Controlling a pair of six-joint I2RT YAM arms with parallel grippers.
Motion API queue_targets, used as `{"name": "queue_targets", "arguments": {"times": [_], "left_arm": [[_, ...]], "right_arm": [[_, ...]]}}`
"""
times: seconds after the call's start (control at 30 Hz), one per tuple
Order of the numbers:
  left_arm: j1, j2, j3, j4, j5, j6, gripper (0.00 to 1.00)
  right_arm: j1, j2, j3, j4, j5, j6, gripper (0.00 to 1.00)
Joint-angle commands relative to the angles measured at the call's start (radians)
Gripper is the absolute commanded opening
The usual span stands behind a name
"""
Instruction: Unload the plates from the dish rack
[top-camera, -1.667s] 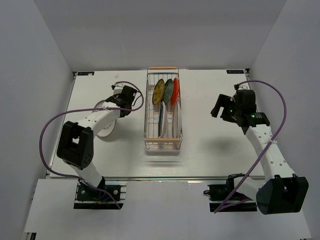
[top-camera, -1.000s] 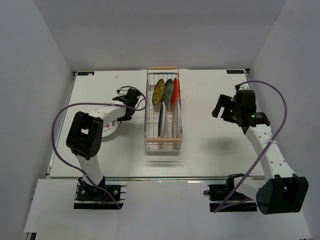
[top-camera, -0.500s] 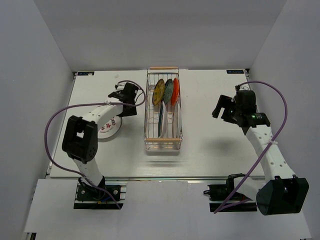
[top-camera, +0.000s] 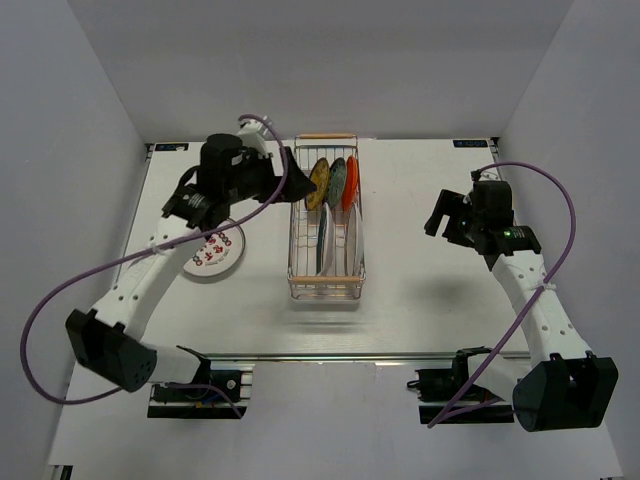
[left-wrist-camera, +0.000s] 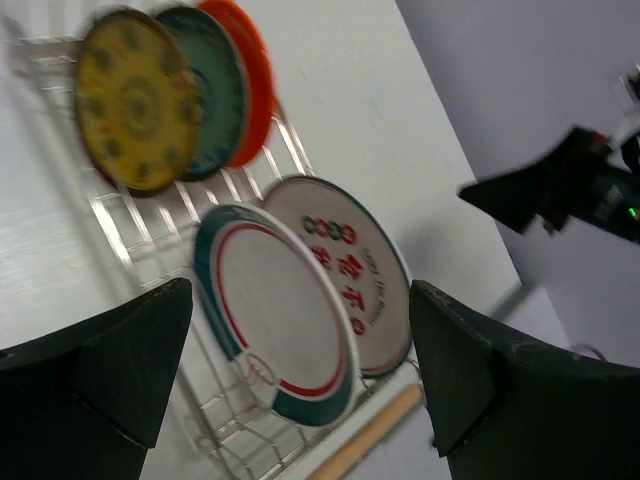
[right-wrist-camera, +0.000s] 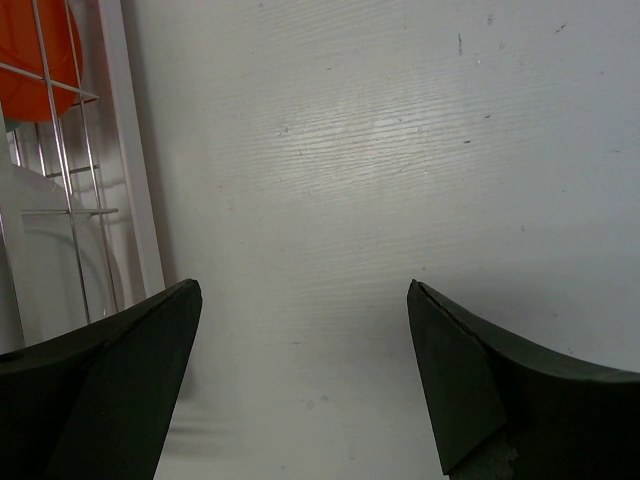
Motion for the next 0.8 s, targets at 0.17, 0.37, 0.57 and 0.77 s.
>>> {"name": "queue_targets", "arguments": {"times": [0.17,0.37,0.57,0.77], "left_arm": [[-0.071,0.155,0.024,0.026,0.245,-0.036,0.98],[-0.135,0.158,0.009,0.016,0.19,-0.075,0.98],[-0.19,0.154,0.013,-0.057,0.034,-0.098,0.98],[-0.235,0.183,0.051,-0.14,-0.068,-0.125,0.74]], "right_arm": [[-0.001,0.0,0.039,0.005,0.022,0.01,0.89],[0.002,0.006,0.037,0.005,0.019,0.01,0.89],[-0.001,0.009,0.037,0.002,0.02,0.013,0.89],[0.0,0.005,0.036,0.003,0.014,0.016,0.89]]}}
